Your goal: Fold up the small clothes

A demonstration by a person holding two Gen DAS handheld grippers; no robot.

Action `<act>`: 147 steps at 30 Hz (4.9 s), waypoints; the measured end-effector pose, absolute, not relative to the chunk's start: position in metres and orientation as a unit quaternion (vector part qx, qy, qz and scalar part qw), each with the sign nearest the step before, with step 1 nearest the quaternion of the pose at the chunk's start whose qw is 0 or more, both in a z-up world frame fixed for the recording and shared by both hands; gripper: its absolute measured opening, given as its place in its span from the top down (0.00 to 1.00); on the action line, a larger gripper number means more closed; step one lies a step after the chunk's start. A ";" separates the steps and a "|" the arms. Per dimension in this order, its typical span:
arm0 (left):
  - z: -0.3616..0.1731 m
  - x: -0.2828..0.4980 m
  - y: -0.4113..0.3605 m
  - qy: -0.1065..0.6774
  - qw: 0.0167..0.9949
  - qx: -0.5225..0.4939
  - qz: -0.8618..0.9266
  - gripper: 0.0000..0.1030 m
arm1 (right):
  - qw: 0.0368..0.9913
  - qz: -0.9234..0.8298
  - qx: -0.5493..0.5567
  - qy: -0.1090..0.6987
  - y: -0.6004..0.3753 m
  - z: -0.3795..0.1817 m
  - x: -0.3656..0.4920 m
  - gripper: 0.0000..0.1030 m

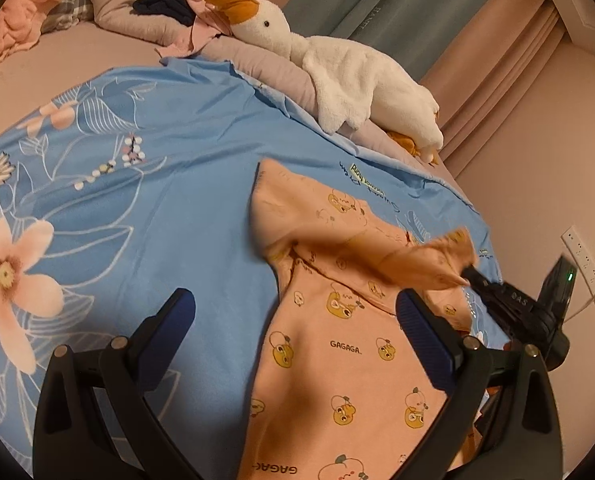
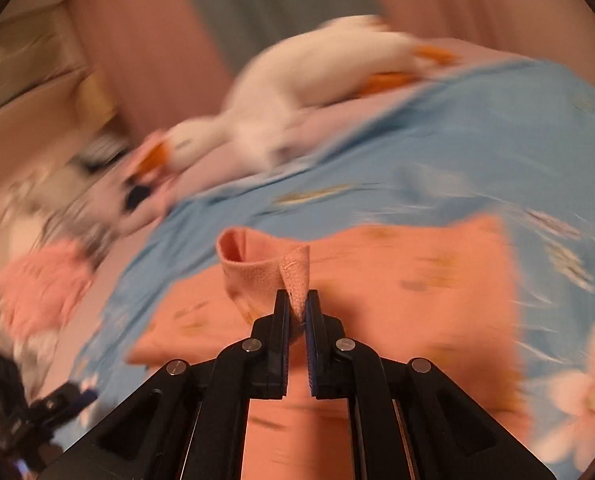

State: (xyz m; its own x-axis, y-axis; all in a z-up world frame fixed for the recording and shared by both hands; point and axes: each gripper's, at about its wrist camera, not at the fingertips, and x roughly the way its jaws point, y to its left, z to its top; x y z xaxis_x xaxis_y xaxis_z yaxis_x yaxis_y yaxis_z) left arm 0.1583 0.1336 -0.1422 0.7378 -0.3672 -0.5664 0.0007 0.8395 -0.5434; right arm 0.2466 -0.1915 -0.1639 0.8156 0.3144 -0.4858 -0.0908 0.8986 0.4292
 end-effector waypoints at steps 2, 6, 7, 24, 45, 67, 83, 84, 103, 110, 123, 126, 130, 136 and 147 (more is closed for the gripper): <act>-0.145 0.159 0.131 0.353 0.891 -0.267 -0.103 0.02 | 0.916 0.079 0.246 0.307 -0.223 -0.184 0.247 0.92; -0.148 0.160 0.127 0.362 0.886 -0.269 -0.105 0.02 | 0.889 0.088 0.281 0.352 -0.239 -0.213 0.250 0.92; -0.148 0.160 0.126 0.364 0.886 -0.268 -0.106 0.02 | 0.890 0.088 0.277 0.353 -0.238 -0.215 0.247 0.92; -0.147 0.171 0.105 0.380 0.884 -0.240 -0.127 0.02 | 0.886 0.002 0.323 0.332 -0.282 -0.219 0.229 0.91; -0.140 0.262 0.071 0.406 0.884 -0.183 -0.143 0.02 | 0.922 0.013 0.114 0.369 -0.254 -0.194 0.278 0.77; -0.134 0.252 0.077 0.376 0.906 -0.156 -0.115 0.03 | 0.952 -0.064 0.016 0.299 -0.247 -0.162 0.264 0.83; -0.183 0.247 0.070 0.459 0.869 -0.100 -0.157 0.33 | 0.865 0.247 -0.061 0.433 -0.128 -0.190 0.280 0.83; -0.181 0.246 0.071 0.453 0.872 -0.101 -0.158 0.33 | 0.866 0.266 -0.047 0.421 -0.125 -0.182 0.283 0.83; -0.161 0.268 0.043 0.435 0.867 -0.124 -0.210 0.31 | 0.834 0.281 -0.218 0.423 -0.103 -0.182 0.341 0.82; -0.170 0.265 0.046 0.436 0.866 -0.123 -0.210 0.31 | 0.818 0.299 -0.269 0.411 -0.089 -0.190 0.328 0.82; -0.170 0.260 0.048 0.433 0.867 -0.127 -0.212 0.31 | 0.805 0.303 -0.305 0.409 -0.076 -0.194 0.351 0.52; -0.170 0.260 0.048 0.434 0.866 -0.127 -0.213 0.31 | 0.787 0.337 -0.285 0.430 -0.076 -0.197 0.355 0.74; -0.170 0.260 0.050 0.433 0.866 -0.129 -0.214 0.31 | 0.782 0.339 -0.316 0.416 -0.067 -0.196 0.345 0.92; -0.170 0.261 0.047 0.437 0.868 -0.116 -0.206 0.32 | 0.822 0.297 -0.335 0.351 -0.071 -0.174 0.324 0.95; -0.174 0.263 0.047 0.445 0.866 -0.109 -0.198 0.35 | 0.864 0.228 -0.240 0.380 -0.087 -0.184 0.365 0.99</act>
State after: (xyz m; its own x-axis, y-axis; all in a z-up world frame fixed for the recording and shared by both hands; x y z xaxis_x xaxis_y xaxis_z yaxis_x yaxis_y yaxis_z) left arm 0.2633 0.0469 -0.1736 0.5253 -0.4411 -0.7277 0.2468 0.8974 -0.3658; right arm 0.3654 -0.0867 -0.1839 0.6063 0.2123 -0.7663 -0.5768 0.7808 -0.2401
